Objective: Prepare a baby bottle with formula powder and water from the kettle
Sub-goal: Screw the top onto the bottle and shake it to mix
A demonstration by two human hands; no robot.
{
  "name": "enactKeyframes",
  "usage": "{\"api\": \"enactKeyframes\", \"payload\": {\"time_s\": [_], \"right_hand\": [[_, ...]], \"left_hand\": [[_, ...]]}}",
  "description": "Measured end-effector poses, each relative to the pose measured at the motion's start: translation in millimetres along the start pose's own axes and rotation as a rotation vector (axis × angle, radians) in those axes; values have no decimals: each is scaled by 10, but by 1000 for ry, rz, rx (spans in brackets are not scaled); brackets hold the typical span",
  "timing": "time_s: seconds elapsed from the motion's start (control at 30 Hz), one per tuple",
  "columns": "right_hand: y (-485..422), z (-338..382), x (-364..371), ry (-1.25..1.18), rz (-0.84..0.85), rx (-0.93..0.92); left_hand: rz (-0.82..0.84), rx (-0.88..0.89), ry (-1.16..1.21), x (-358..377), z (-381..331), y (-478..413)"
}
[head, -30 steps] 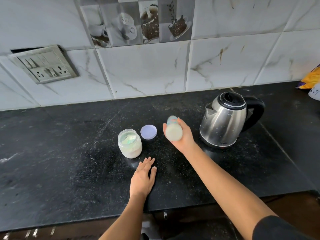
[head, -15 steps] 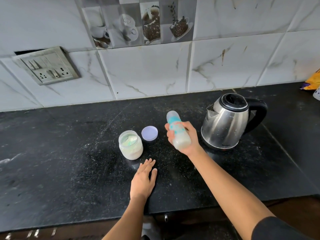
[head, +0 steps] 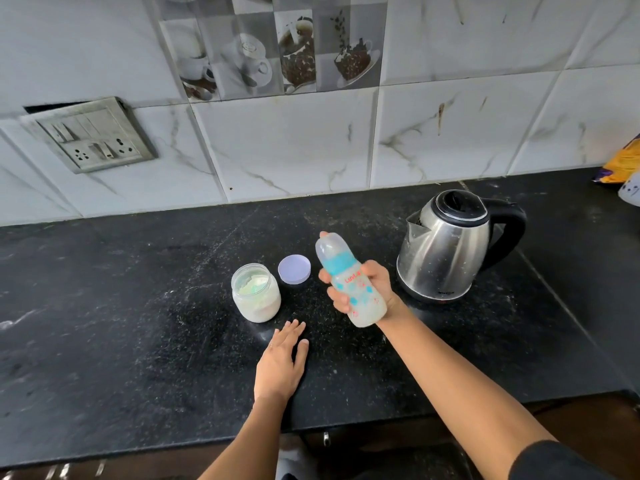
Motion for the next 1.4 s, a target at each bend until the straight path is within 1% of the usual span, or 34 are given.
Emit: {"api": "enactKeyframes", "payload": {"time_s": [0.03, 0.1, 0.13, 0.17, 0.2, 0.23, 0.27, 0.3, 0.33, 0.37, 0.43, 0.47, 0.5, 0.53, 0.6, 0.63, 0.67, 0.7, 0.77, 0.8, 0.83, 0.93, 0.97, 1.0, 1.03, 1.1, 1.13, 1.17, 1.2, 1.23, 1.3, 1.33, 1.37, 1.4], "right_hand": [[-30, 22, 13, -9, -20, -17], [-106, 133, -124, -114, -187, -140], [-123, 199, -193, -191, -244, -198], [-129, 235, -197, -244, -235, -202], [-119, 230, -130, -237, -158, -156], [-77, 204, -28, -171, -54, -86], [-16, 180, 68, -78, 57, -43], [43, 182, 134, 6, 133, -26], [62, 204, 190, 50, 150, -25], [32, 247, 208, 30, 116, -45], [-44, 373, 64, -116, -66, -167], [-73, 436, -20, -200, -124, -226], [-82, 457, -47, -244, -116, -237], [-67, 430, 6, -227, -51, -203], [4, 328, 159, -89, 102, -124], [34, 309, 226, -31, 142, -114], [30, 312, 278, -27, 144, -118], [2, 342, 259, -79, 102, -154], [-65, 423, 81, -261, -46, -277], [-88, 454, 18, -329, -60, -306], [-89, 435, 33, -335, -27, -283], [-4, 282, 235, -121, 176, -125], [20, 279, 285, -72, 197, -108], [2, 306, 313, -68, 167, -118], [-39, 362, 267, -96, 87, -163], [-116, 495, 52, -191, -133, -285], [-127, 533, -37, -222, -194, -312], [-123, 511, -39, -208, -190, -291], [-111, 460, 14, -151, -137, -241], [-84, 388, 63, -90, -68, -192], [-17, 329, 172, -9, 72, -157], [-19, 344, 200, -18, 76, -170], [-54, 378, 192, -56, 25, -199], [-97, 421, 98, -116, -90, -240]], "left_hand": [[3, -5, -3, 9, 7, 1], [5, -11, -4, 16, 16, 9], [4, -13, -3, 11, 14, 7], [2, -13, -1, 7, 11, 2], [2, -11, -2, 6, 12, -1], [3, -7, -4, 8, 11, 0], [3, -7, -5, 10, 11, 4], [2, -9, -6, 10, 9, 6], [0, -11, -5, 10, 10, 4], [0, -11, -5, 13, 10, 4], [3, -7, -7, 12, 12, 7], [4, -8, -6, 10, 12, 3], [4, -11, -3, 10, 13, 0], [4, -13, 0, 8, 15, 0], [6, -13, 1, 8, 11, 7], [8, -15, 1, 8, 7, 8], [8, -17, 1, 8, 5, 10], [8, -18, 1, 7, 5, 12], [7, -17, 0, 2, 1, 18], [5, -17, 3, -2, -3, 16], [4, -18, 8, -6, -4, 19], [0, -18, 18, -12, -6, 22], [-2, -19, 19, -14, -7, 21], [-2, -20, 19, -15, -10, 23], [-1, -20, 17, -18, -12, 26], [-1, -16, 13, -22, -13, 24], [1, -16, 12, -21, -11, 20], [3, -17, 12, -18, -9, 23], [3, -16, 11, -19, -8, 24], [4, -15, 9, -18, -8, 25], [3, -17, 8, -16, -11, 19], [2, -16, 7, -12, -12, 20], [1, -14, 6, -14, -14, 24], [0, -13, 5, -18, -17, 26]]}}
Point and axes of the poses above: each hand's wrist, its own y-axis away from the middle knuckle, its own x-axis out of the palm, z = x × y, the point moved 7 cm from there along -y, towards the middle knuckle, and after that the axes turned 6 degrees about -y, right-handed, at the moved point
